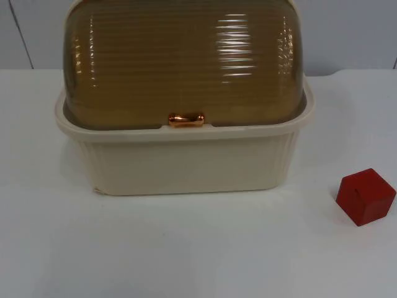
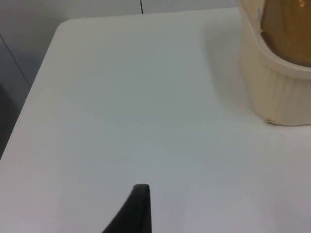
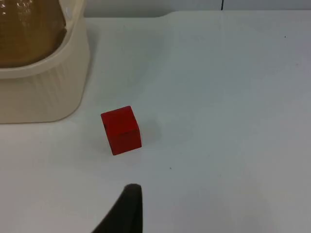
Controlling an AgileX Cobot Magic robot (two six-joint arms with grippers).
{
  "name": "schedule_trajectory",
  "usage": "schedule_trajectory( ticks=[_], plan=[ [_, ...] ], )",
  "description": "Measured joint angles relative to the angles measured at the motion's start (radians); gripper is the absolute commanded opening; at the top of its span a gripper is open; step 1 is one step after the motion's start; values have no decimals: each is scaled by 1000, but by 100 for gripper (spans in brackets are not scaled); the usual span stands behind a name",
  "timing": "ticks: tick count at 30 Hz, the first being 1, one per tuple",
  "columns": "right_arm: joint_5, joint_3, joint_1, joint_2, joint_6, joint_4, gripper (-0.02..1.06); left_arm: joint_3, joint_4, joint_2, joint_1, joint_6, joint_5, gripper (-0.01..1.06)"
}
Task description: Open the box lid with the left hand, place the block into the box with the right hand, then close the box lid with the left hand.
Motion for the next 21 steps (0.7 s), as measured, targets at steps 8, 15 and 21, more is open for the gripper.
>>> schedule_trajectory(
  ticks=[8,15,21],
  plan=[
    [-39,-70,0,118,-7,7,105,-97,-10,110,0,0,-10,104],
    [-168,-211,0,389,-7,9,105,-205,-12,321,0,0,-48,102],
    [-225,-307,0,623,-7,9,105,-257,-12,505,0,0,-124,101]
  ],
)
